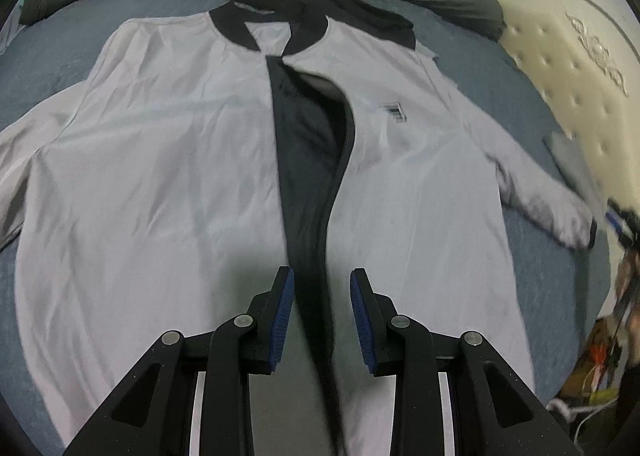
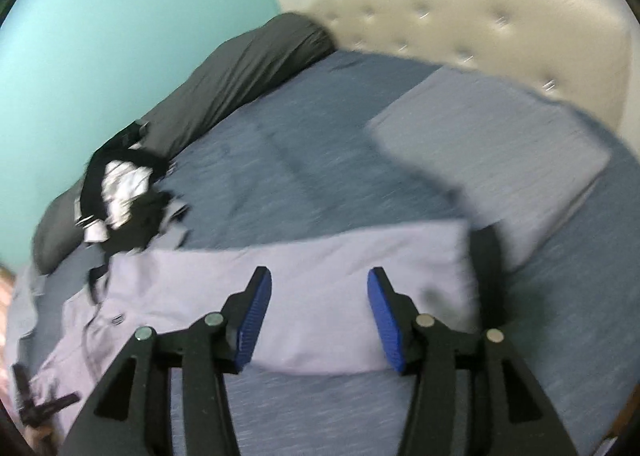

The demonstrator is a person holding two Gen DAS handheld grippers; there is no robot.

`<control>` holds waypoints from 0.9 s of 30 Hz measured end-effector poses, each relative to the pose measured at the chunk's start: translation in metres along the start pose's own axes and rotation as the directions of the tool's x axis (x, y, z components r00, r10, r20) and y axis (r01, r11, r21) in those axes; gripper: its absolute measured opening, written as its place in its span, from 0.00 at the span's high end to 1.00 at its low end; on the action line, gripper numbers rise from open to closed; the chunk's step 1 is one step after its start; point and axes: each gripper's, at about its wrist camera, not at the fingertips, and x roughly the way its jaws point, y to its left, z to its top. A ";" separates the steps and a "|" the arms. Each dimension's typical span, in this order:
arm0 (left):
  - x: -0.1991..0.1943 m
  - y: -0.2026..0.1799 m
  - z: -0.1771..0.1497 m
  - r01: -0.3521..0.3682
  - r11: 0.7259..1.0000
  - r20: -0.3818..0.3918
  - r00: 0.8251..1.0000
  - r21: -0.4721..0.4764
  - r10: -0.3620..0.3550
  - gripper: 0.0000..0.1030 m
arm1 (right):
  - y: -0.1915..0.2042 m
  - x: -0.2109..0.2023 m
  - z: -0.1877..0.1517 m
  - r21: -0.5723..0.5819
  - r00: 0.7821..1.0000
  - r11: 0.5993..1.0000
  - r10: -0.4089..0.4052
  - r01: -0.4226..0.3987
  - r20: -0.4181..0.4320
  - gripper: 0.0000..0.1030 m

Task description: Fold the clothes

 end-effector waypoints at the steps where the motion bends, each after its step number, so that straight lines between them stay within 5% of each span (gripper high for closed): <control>1: 0.003 -0.001 0.005 0.000 1.000 0.001 1.000 -0.002 0.000 0.69 | 0.010 0.008 -0.008 0.010 0.999 1.000 0.029 -0.029 -0.018 0.50; 7: 0.024 -0.006 0.033 0.000 1.000 0.010 1.000 -0.011 0.000 0.69 | 0.067 0.054 -0.057 0.045 0.981 0.986 0.165 -0.161 -0.100 0.50; 18: 0.059 -0.015 0.069 0.018 1.000 0.006 1.000 0.003 -0.018 0.70 | 0.102 0.075 -0.111 -0.027 0.966 0.976 0.208 -0.214 -0.151 0.49; 23: 0.065 -0.020 0.069 0.015 0.999 -0.002 1.000 0.031 -0.015 0.94 | 0.100 0.082 -0.116 -0.018 0.964 0.976 0.214 -0.219 -0.156 0.48; 27: 0.068 -0.019 0.068 0.006 0.999 -0.007 1.000 0.031 -0.006 0.97 | 0.100 0.085 -0.119 -0.016 0.962 0.973 0.225 -0.230 -0.156 0.48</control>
